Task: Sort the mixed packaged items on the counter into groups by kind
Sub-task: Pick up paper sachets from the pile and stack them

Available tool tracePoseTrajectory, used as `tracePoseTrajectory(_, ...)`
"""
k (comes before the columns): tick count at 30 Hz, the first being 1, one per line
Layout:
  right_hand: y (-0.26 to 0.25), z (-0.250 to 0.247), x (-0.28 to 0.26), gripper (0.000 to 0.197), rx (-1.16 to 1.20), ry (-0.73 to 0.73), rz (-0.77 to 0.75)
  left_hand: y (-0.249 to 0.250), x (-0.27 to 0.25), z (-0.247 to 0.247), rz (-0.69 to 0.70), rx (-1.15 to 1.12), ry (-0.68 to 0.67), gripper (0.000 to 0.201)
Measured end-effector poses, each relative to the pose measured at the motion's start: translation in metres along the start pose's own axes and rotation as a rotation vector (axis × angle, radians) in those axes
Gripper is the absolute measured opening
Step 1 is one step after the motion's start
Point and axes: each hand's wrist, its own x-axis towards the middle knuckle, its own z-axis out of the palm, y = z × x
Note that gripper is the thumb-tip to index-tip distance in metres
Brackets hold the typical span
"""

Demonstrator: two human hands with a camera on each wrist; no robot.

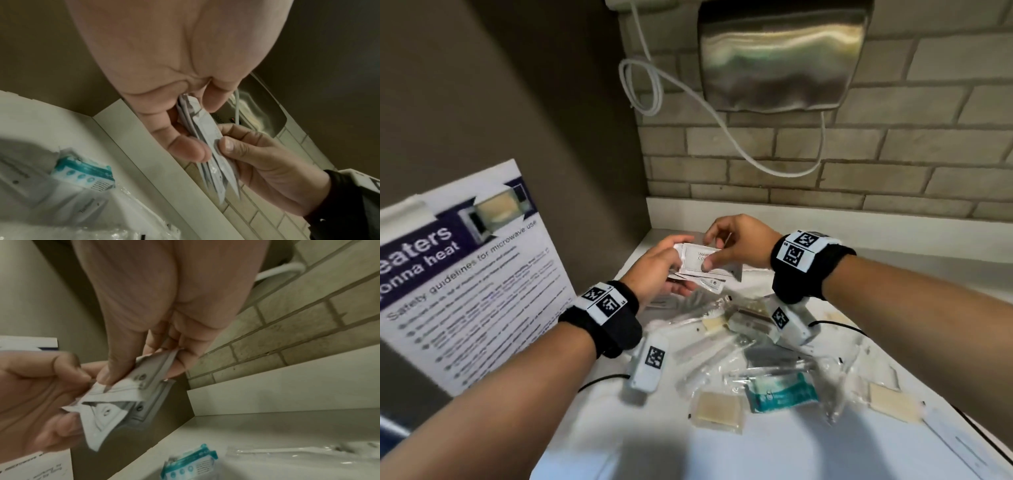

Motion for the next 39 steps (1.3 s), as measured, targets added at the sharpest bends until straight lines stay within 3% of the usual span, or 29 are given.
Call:
tracePoseTrajectory(6,-0.009,0.027,0.032,0.033,-0.045,-0.047,-0.05,-0.011,0.009,-0.023,-0.024,-0.008,0.024,0.029)
tracePoseTrajectory(9,-0.019,0.034,0.041,0.044,-0.139,-0.01,-0.081,-0.012,0.014,-0.027,-0.006,0.005,0.032,0.018)
tracePoseTrajectory(11,-0.024,0.035,0.045,0.052,-0.202,0.028,-0.101,-0.009,0.018,-0.031,0.023,0.009,0.069,0.02)
tracePoseTrajectory(15,-0.014,0.039,0.045,0.078,-0.211,0.115,-0.012,-0.008,0.025,-0.052,0.09,0.037,0.176,0.022)
tracePoseTrajectory(17,-0.003,0.044,0.046,0.074,-0.255,0.043,0.101,-0.008,0.026,-0.065,0.11,0.036,0.223,0.021)
tracePoseTrajectory(20,0.005,0.06,0.049,0.052,-0.426,-0.2,0.225,-0.007,0.026,-0.081,0.137,0.039,0.239,0.021)
tracePoseTrajectory(22,0.004,0.078,0.05,0.035,-0.497,-0.316,0.237,-0.008,0.025,-0.088,0.138,0.043,0.239,0.021)
tracePoseTrajectory(24,0.001,0.099,0.05,0.031,-0.568,-0.386,0.207,-0.011,0.026,-0.092,0.141,0.042,0.238,0.021)
tracePoseTrajectory(27,0.002,0.129,0.054,0.034,-0.739,-0.37,0.095,-0.016,0.027,-0.094,0.14,0.043,0.232,0.021)
tracePoseTrajectory(29,0.004,0.14,0.06,0.041,-0.794,-0.286,0.062,-0.018,0.029,-0.095,0.14,0.034,0.222,0.021)
tracePoseTrajectory(32,0.008,0.139,0.065,0.059,-0.796,-0.249,0.118,-0.022,0.035,-0.097,0.139,0.005,0.21,0.019)
tracePoseTrajectory(36,0.027,0.127,0.065,0.058,-0.694,-0.285,0.246,-0.025,0.045,-0.096,0.124,0.016,0.186,0.019)
tracePoseTrajectory(39,0.032,0.116,0.067,0.057,-0.616,-0.271,0.248,-0.025,0.053,-0.093,0.123,0.038,0.154,0.019)
